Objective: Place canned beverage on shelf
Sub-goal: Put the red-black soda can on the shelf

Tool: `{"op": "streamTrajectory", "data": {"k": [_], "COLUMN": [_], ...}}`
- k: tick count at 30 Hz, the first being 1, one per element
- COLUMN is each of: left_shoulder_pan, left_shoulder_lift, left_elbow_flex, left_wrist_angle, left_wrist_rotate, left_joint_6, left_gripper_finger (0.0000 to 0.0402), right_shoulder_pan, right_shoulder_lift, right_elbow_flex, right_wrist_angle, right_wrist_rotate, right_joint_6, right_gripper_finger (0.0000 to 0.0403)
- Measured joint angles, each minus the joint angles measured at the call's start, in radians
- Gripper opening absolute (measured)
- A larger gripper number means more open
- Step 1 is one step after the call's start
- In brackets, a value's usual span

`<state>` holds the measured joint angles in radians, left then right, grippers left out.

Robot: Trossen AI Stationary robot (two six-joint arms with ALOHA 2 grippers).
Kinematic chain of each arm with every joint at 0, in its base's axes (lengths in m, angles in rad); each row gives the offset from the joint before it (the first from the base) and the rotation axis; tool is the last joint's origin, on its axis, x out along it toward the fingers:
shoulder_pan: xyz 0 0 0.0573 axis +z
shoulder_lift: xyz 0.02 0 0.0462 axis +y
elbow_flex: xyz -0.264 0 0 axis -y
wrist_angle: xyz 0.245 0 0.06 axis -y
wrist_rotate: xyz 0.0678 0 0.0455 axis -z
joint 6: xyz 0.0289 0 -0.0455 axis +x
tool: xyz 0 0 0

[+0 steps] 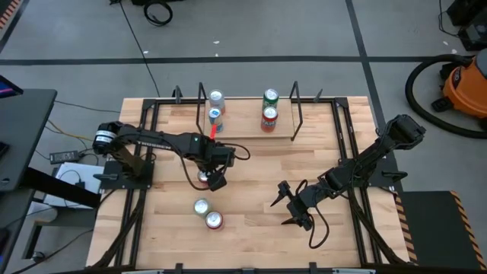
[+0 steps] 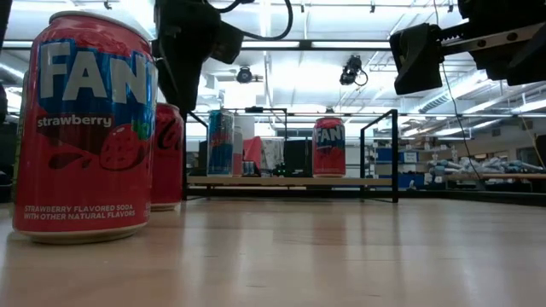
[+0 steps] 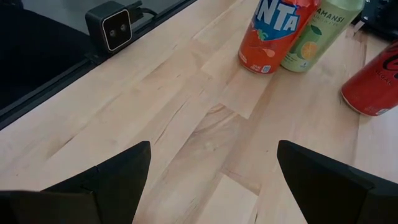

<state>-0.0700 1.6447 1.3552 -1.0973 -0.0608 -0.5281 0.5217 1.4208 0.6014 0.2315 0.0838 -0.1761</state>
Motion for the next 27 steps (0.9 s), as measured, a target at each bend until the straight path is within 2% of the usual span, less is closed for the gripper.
{"op": "streamTrajectory", "data": {"k": [3, 10, 18, 27], "left_shoulder_pan": [0.000, -0.002, -0.027, -0.057], "left_shoulder_lift": [0.000, 0.000, 0.000, 0.000], "left_elbow_flex": [0.000, 0.000, -0.058, -0.166], "left_wrist_angle": [0.000, -0.008, -0.027, 0.065], "left_wrist_rotate": [0.001, 0.001, -0.022, -0.018], "left_joint_6": [-0.004, -0.020, -0.032, -0.101], "left_gripper_finger": [0.0344, 0.0396, 0.0397, 0.0397], "right_shoulder_pan": [0.000, 0.000, 0.000, 0.000], "right_shoulder_lift": [0.000, 0.000, 0.000, 0.000], "right_elbow_flex": [0.000, 0.000, 0.000, 0.000], "right_wrist_angle": [0.000, 0.000, -0.002, -0.001], "right_wrist_rotate": [0.000, 0.000, -0.008, -0.008], "right_joint_6": [0.000, 0.001, 0.008, 0.008], "right_gripper_finger": [0.0362, 0.0362, 0.0362, 0.0362]}}
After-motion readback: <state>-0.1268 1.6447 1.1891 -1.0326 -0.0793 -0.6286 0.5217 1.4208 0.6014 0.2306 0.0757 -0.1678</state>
